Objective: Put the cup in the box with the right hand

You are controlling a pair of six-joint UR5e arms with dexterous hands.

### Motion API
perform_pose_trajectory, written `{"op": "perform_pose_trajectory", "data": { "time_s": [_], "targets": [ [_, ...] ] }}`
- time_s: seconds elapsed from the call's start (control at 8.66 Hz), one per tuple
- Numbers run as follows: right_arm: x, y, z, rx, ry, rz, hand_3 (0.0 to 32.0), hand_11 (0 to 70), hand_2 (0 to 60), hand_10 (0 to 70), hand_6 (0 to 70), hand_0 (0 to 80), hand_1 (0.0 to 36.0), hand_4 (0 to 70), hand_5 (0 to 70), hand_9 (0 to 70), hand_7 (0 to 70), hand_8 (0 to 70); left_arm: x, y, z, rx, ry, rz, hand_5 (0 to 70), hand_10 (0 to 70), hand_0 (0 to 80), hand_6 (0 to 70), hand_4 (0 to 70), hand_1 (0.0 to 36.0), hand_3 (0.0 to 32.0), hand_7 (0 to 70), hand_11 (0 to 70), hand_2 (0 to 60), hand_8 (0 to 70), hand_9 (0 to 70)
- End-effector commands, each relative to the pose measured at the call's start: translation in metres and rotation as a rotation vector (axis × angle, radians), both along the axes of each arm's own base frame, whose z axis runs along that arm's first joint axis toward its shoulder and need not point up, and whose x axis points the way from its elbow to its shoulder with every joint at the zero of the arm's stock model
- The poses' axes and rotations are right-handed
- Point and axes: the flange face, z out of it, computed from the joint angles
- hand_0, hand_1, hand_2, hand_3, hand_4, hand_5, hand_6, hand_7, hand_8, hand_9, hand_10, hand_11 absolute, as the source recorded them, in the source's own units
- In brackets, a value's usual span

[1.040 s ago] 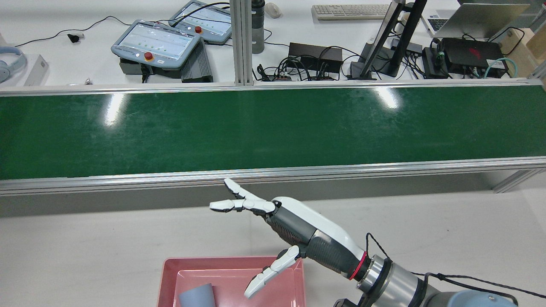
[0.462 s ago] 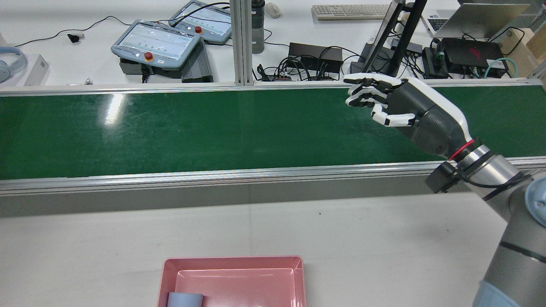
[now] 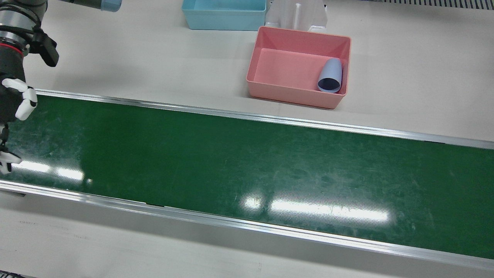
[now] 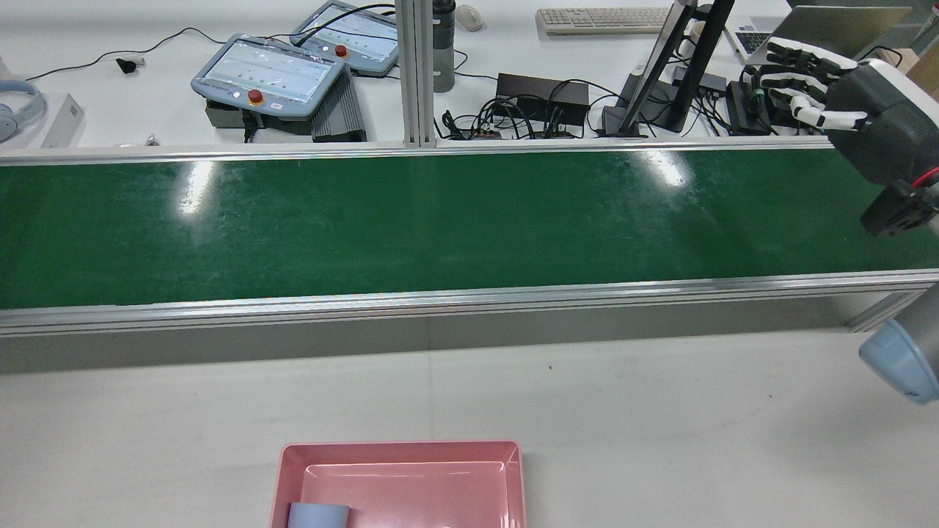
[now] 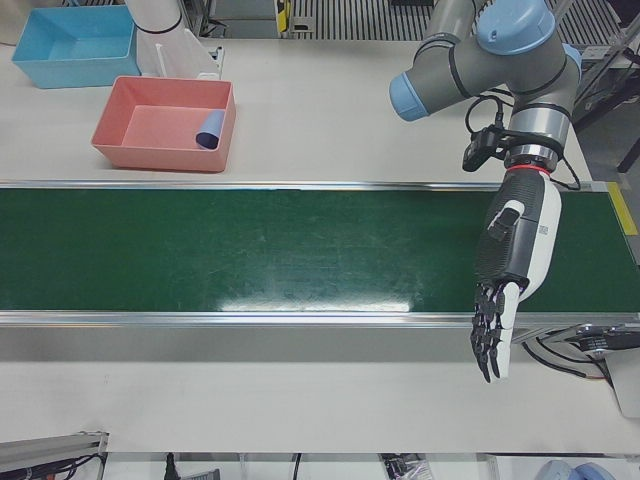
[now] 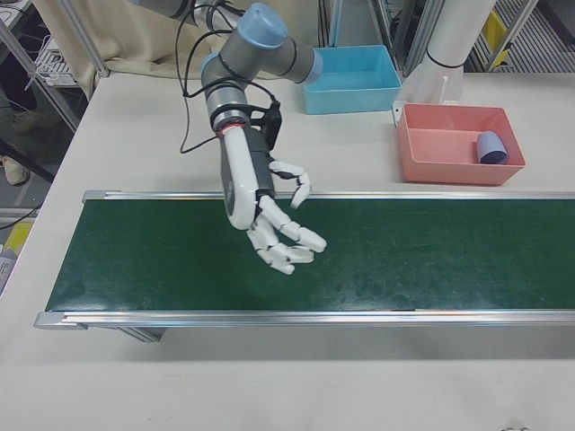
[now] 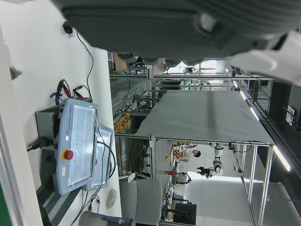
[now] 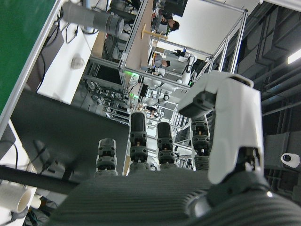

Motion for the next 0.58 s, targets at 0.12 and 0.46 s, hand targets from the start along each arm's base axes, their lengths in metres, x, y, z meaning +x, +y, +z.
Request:
{"op": "perform_pose_trajectory", "data": {
  "time_s": [0.12, 0.46],
  "targets": [
    [0.063, -0.005, 0.165, -0.084, 0.037, 0.070, 0.0, 0.3, 0.2, 0.0, 0.6, 55.1, 16.6, 0.2, 6.2, 1.6, 0.0, 0.0, 0.000, 0.000, 0.000, 0.001, 0.000, 0.000, 0.0, 0.0, 0.0, 0.0, 0.0, 0.0, 0.0, 0.0, 0.0, 0.0, 0.0, 0.0],
    [0.057, -0.010, 0.156, -0.065, 0.032, 0.060, 0.0, 0.0, 1.9, 0.0, 0.0, 47.6, 16.1, 0.0, 4.3, 0.0, 0.0, 0.0, 0.000, 0.000, 0.000, -0.001, 0.000, 0.000, 0.0, 0.0, 0.0, 0.0, 0.0, 0.0, 0.0, 0.0, 0.0, 0.0, 0.0, 0.0]
  ]
}}
